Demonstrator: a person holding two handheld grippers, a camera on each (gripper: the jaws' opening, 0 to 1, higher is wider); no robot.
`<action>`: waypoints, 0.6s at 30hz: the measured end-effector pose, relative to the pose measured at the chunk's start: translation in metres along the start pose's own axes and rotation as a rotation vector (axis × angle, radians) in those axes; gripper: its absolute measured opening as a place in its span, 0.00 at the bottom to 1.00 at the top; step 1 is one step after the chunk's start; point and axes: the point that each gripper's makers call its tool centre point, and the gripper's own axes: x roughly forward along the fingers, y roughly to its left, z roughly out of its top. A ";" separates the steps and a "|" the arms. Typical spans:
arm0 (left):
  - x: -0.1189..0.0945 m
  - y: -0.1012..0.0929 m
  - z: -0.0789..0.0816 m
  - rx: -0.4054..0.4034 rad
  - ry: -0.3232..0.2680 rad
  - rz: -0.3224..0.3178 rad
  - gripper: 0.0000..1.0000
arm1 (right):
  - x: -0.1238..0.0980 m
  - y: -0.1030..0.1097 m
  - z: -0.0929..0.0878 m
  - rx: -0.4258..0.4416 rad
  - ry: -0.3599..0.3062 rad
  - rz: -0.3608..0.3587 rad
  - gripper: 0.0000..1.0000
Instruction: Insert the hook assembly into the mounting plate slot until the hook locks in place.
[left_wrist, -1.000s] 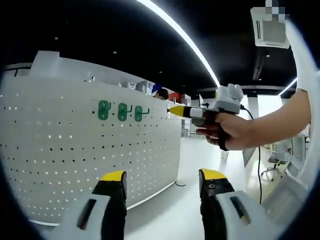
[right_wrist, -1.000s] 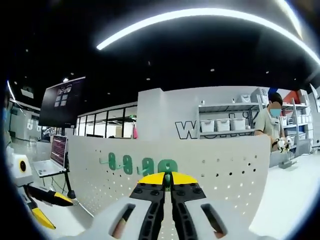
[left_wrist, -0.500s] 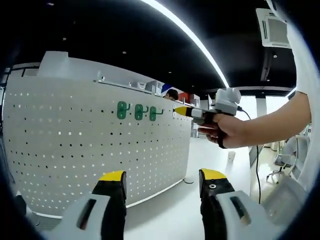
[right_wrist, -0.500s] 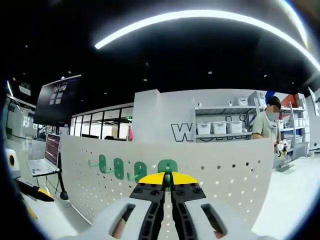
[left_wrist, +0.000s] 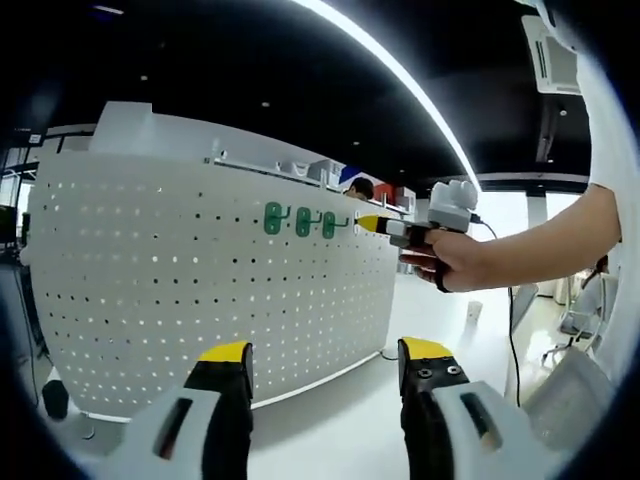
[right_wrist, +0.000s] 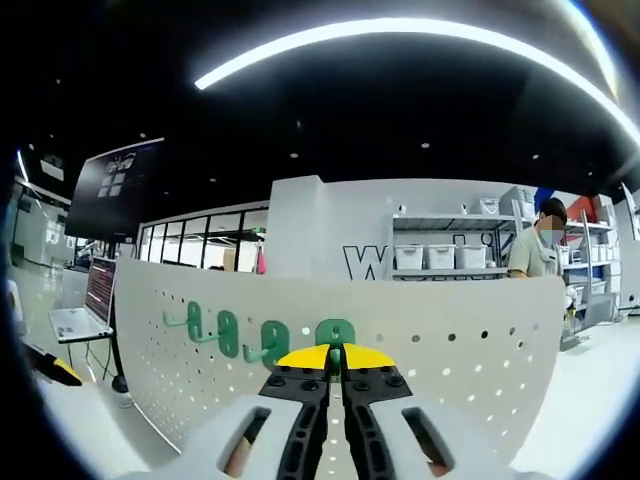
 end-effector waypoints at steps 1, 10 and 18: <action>-0.001 0.000 -0.001 0.001 0.003 0.004 0.60 | 0.001 0.000 -0.001 -0.005 0.001 0.000 0.01; -0.005 0.007 -0.006 -0.005 0.015 0.022 0.60 | 0.007 -0.002 -0.007 -0.014 0.010 0.000 0.01; -0.006 0.008 -0.006 -0.008 0.017 0.025 0.60 | 0.010 -0.002 -0.008 -0.016 0.020 -0.044 0.01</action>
